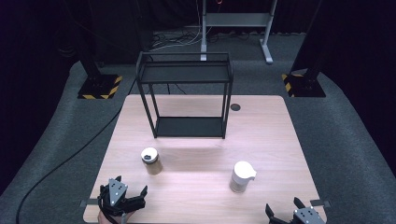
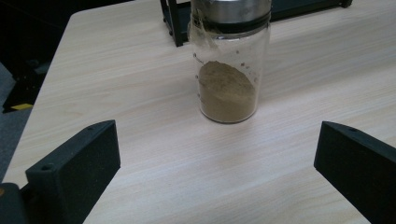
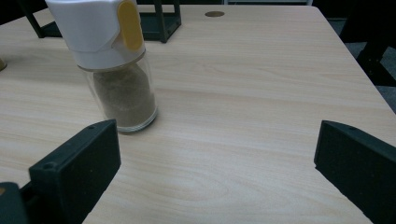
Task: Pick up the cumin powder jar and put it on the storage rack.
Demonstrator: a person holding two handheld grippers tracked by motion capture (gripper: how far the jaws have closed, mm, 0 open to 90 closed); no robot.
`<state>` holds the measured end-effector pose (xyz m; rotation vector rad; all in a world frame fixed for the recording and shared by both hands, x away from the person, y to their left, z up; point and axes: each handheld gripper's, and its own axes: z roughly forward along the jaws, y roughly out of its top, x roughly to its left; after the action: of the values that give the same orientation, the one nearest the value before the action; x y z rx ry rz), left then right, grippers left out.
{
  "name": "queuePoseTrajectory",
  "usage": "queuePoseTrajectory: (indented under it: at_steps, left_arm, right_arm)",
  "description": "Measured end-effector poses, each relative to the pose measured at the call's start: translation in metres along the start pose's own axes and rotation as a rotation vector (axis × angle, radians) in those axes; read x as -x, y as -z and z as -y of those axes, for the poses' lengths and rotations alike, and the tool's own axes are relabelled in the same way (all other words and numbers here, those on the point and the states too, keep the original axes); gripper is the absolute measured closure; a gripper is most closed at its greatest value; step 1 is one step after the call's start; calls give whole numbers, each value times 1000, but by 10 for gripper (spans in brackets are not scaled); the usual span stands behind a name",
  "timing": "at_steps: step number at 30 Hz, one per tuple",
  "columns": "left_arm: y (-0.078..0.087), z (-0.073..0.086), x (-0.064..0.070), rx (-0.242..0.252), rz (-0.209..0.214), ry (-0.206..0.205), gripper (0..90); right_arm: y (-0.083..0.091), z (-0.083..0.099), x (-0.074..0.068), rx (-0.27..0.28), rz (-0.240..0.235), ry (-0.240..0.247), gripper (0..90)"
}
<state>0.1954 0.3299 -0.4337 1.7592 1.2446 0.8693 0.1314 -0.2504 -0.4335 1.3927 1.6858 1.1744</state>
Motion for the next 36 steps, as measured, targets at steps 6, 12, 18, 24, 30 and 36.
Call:
queuePoseTrajectory:
  at_steps: [6,12,18,24,30,36]
  left_arm:
    - [-3,2,0,0,1,2,0]
    - [-11,5,1,5,-3,24,0]
    - [-29,4,-2,-16,17,46,0]
    - [-40,2,1,-5,24,48,0]
    - [-54,-2,-1,13,45,61,0]
    - [-74,-9,-11,-2,74,83,0]
  right_arm:
    - [-3,0,-3,-5,-13,8,0]
    - [-5,0,-4,-7,-23,6,0]
    - [-10,0,-6,-17,-34,13,0]
    - [-9,1,-5,-13,-35,9,0]
    - [-10,2,-5,-4,-45,14,0]
    - [-10,2,-4,-10,-45,12,0]
